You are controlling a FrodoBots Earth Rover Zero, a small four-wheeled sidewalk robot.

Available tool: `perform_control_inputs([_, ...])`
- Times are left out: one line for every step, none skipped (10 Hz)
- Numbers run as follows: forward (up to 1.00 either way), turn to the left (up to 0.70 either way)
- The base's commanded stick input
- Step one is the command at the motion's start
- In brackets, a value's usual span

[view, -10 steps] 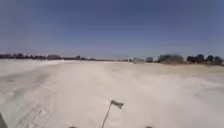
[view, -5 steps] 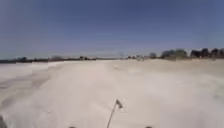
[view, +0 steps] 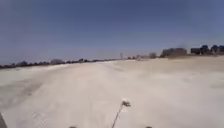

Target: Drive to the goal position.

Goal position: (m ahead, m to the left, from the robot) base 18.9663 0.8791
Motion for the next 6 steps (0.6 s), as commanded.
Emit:
perform_control_inputs([0.7,0.0])
perform_control_inputs([0.7,-0.06])
perform_control_inputs([0.7,-0.35])
perform_control_inputs([0.7,-0.3])
perform_control_inputs([0.7,0.0])
perform_control_inputs([0.7,0.0])
